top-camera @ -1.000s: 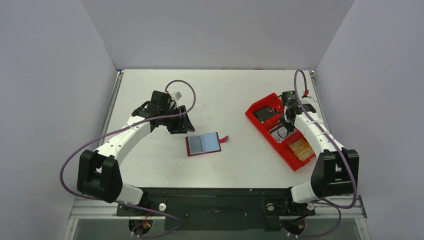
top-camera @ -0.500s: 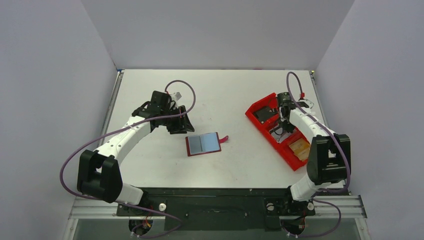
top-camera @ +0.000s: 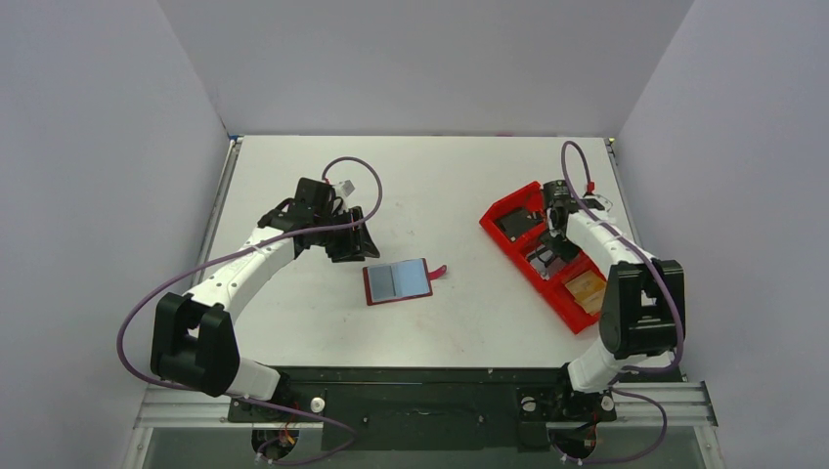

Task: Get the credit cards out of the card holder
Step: Place the credit card in the storage box, then close the card holder at the center of the board.

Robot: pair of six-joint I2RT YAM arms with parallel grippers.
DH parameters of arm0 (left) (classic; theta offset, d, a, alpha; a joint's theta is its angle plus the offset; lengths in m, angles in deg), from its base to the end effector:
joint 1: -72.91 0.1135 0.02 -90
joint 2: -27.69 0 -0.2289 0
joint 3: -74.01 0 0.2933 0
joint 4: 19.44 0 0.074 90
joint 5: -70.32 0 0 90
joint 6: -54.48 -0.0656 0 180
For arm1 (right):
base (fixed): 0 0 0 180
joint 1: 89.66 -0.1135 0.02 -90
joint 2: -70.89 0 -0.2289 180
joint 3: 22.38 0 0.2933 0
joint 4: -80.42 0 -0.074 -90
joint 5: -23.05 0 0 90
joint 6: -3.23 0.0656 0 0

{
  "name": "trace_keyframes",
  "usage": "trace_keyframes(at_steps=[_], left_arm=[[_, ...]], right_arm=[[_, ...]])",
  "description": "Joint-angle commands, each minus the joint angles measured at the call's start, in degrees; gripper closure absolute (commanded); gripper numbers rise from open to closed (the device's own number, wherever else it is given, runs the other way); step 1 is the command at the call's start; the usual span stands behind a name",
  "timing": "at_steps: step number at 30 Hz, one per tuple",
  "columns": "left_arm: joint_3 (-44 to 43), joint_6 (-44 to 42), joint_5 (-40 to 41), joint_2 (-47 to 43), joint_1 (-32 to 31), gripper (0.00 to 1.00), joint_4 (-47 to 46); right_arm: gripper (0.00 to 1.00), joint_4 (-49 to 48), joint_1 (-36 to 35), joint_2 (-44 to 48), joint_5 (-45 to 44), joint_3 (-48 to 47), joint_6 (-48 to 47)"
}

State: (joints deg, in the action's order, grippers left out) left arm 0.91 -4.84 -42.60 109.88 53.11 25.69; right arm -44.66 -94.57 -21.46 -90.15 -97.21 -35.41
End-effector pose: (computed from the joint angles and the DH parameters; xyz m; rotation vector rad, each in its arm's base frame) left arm 0.3273 -0.1450 0.1849 -0.0777 2.6233 -0.8407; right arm 0.3505 0.0042 0.1259 1.1305 2.4199 -0.2888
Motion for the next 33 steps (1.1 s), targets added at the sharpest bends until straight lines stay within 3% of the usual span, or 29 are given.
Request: trace_keyframes(at_steps=[1, 8, 14, 23, 33], left_arm=[[0.11, -1.23, 0.38, -1.95, 0.18, 0.56, -0.14], [0.17, -0.86, 1.00, -2.47, 0.19, 0.56, -0.05], [0.70, 0.55, 2.50, -2.72, 0.19, 0.56, -0.16], [2.45, 3.95, 5.82, -1.92, 0.41, 0.56, -0.51], [7.44, 7.30, 7.98, -0.69, 0.48, 0.56, -2.91]], right_arm=[[0.64, -1.67, 0.10, 4.29, 1.47, -1.79, -1.14], [0.51, -1.99, -1.00, 10.08, 3.91, -3.11, -3.13], [0.35, -3.60, -8.93, 12.42, 6.85, -6.07, -8.30], [0.35, -18.11, -22.90, 11.49, 18.21, -0.91, -12.40], [0.43, -23.00, -32.47, -1.31, 22.19, -1.90, -15.45]])
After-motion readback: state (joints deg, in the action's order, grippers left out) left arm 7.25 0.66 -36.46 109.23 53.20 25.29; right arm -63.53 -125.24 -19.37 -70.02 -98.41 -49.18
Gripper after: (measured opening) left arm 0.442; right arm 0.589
